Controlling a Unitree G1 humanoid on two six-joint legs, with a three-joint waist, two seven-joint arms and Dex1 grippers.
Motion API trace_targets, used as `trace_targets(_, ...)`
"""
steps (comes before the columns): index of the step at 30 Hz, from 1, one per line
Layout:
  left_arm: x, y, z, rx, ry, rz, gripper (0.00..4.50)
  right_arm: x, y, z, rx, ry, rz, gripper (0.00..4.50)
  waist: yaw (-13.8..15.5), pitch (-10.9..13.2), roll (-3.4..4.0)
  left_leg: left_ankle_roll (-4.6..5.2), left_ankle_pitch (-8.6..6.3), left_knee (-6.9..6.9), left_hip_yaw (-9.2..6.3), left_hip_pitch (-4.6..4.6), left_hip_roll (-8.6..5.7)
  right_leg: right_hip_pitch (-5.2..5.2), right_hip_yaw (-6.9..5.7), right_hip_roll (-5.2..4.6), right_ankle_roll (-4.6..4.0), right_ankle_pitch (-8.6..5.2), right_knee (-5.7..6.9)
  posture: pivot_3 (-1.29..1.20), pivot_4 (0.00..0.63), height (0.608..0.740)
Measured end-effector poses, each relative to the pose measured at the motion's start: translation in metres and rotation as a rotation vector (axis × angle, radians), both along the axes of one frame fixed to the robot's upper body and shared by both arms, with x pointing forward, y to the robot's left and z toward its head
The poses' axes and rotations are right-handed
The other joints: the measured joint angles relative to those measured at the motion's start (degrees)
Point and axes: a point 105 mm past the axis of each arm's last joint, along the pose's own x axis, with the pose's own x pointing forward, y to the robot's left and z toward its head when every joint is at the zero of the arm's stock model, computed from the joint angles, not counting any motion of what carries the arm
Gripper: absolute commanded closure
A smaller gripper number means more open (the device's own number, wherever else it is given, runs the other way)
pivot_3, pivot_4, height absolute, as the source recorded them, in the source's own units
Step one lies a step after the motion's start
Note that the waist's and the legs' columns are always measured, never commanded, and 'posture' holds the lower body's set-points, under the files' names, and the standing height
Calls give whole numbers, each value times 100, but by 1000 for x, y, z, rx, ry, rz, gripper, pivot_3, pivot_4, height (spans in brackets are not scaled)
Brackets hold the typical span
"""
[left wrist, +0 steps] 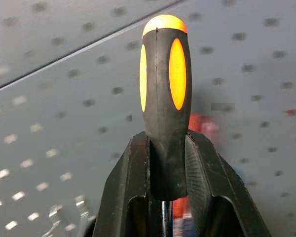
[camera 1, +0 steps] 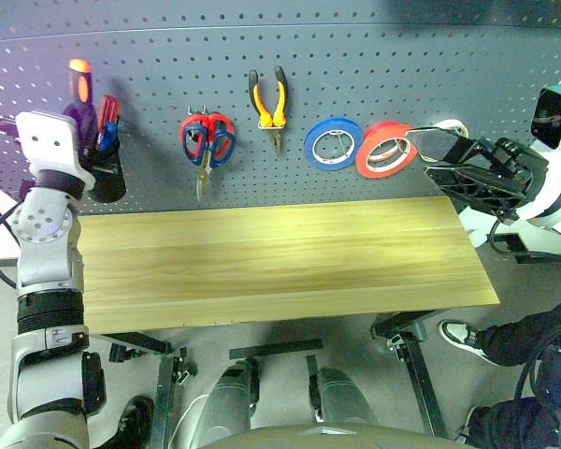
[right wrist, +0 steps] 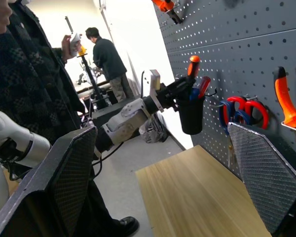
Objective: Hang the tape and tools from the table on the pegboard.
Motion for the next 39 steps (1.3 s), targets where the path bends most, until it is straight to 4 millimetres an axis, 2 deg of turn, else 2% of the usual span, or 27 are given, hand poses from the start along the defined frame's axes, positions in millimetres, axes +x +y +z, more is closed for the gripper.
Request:
trace_targets(3, -5, -1, 5, 17, -17, 1, 3920, 1, -1, -1, -4, 5, -4, 0, 17, 0, 0, 1, -1, 0, 1, 4, 0, 6, 2, -2, 0, 0, -2, -60, 200, 740)
trace_targets(9, -8, 3, -12, 23, 30, 12, 3920, 4, -1, -5, -11, 22, -6, 0, 5, 1, 2, 2, -2, -4, 2, 8, 2, 6, 8, -2, -1, 0, -4, -58, 203, 740)
trace_targets(19, -11, 6, -20, 35, 38, 30, 3920, 5, -1, -5, -13, 21, -6, 0, 5, 1, 2, 4, -3, -7, 3, 10, 2, 8, 9, -3, -1, -1, -7, -64, 198, 740)
trace_targets(20, -11, 6, -21, 35, 40, 31, 3203, 5, -1, -5, -13, 22, -7, 0, 2, 1, 2, 4, -3, -7, 3, 10, 2, 8, 9, -3, -1, -1, -7, -64, 198, 740)
trace_targets(24, -13, 13, -30, 9, 60, 44, 2008, 5, -1, -5, -13, 21, -7, 0, 15, 1, 3, 4, -3, -9, 4, 11, 2, 8, 10, -4, -1, -1, -7, -66, 196, 740)
trace_targets(29, -15, 20, -28, -21, 43, 53, 254, 5, -1, -5, -13, 20, -8, 0, 22, 1, 3, 5, -4, -8, 4, 13, 2, 13, 9, -6, -2, -1, -10, -69, 192, 740)
trace_targets(30, -16, 20, -28, -27, 42, 54, 18, 5, -1, -5, -13, 20, -8, 0, 24, 1, 3, 5, -4, -8, 4, 14, 2, 14, 9, -6, -1, -1, -10, -69, 193, 740)
trace_targets(37, -17, 17, -30, -41, 43, 39, 18, 5, -1, -5, -13, 19, -8, 0, 21, 1, 3, 5, -5, -9, 4, 16, 2, 16, 9, -7, -2, -1, -11, -69, 192, 740)
trace_targets(39, -17, 9, -32, -56, 54, 4, 18, 5, -1, -5, -14, 19, -9, 0, 22, 1, 3, 5, -5, -9, 4, 15, 2, 16, 9, -7, -2, -1, -13, -67, 192, 740)
